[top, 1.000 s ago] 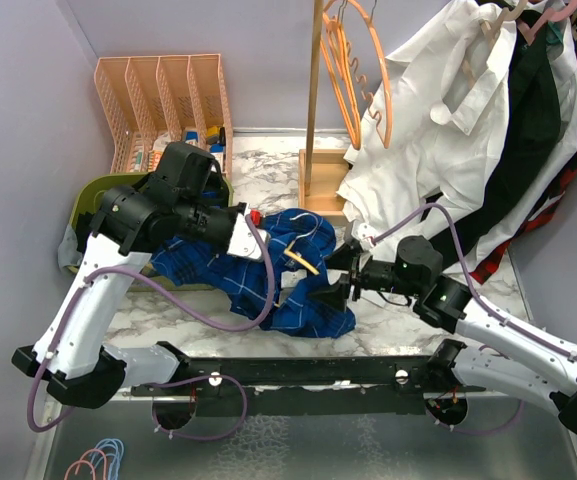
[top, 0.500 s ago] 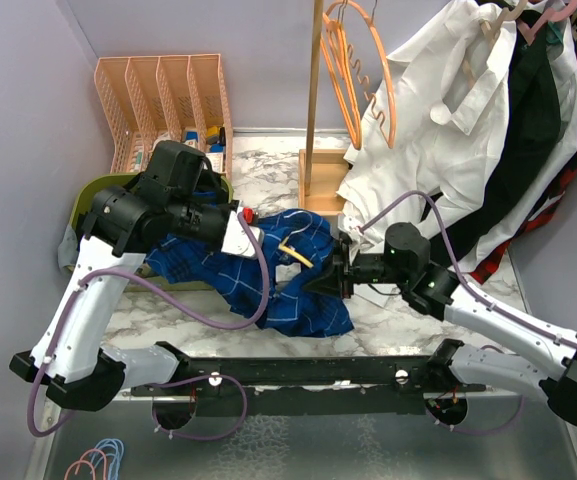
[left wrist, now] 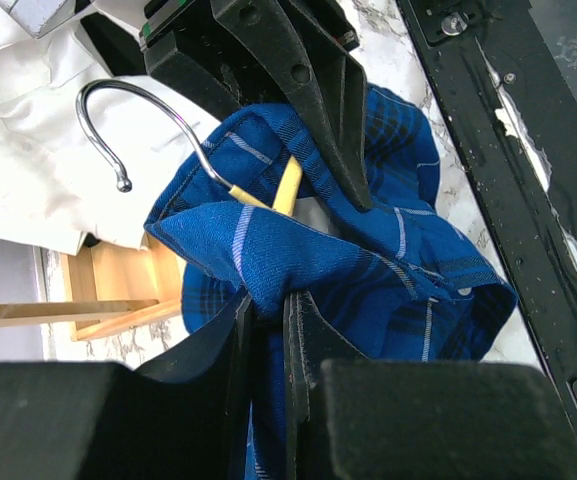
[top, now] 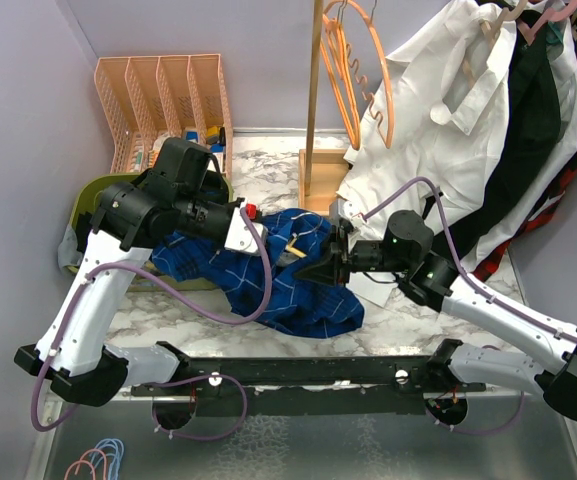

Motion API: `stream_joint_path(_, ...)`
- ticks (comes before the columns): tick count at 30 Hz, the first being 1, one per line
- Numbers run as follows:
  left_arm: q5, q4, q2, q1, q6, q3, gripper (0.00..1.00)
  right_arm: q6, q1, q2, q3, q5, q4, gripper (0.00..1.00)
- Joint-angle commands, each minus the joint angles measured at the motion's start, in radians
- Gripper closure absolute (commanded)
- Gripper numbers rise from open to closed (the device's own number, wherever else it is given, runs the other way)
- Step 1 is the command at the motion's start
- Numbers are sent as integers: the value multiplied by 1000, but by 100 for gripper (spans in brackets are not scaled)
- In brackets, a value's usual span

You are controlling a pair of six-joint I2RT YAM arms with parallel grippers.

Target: Place the shirt on the hanger

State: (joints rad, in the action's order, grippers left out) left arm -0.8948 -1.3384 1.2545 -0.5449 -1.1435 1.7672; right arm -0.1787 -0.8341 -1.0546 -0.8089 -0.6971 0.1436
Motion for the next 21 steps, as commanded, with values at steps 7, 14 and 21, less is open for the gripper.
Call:
stream_joint_path(7,214,188,-30,20,184,-80,78,-65,-2,68,71,201,-44,99)
stream_joint_path(14,303,260,-76,66,347,-150,1,-119,-2,257,165,410,-208,99)
stream_joint_path(21,467,313,-68,103,420,-132,1,-147,-2,231,-47,647,-679,99)
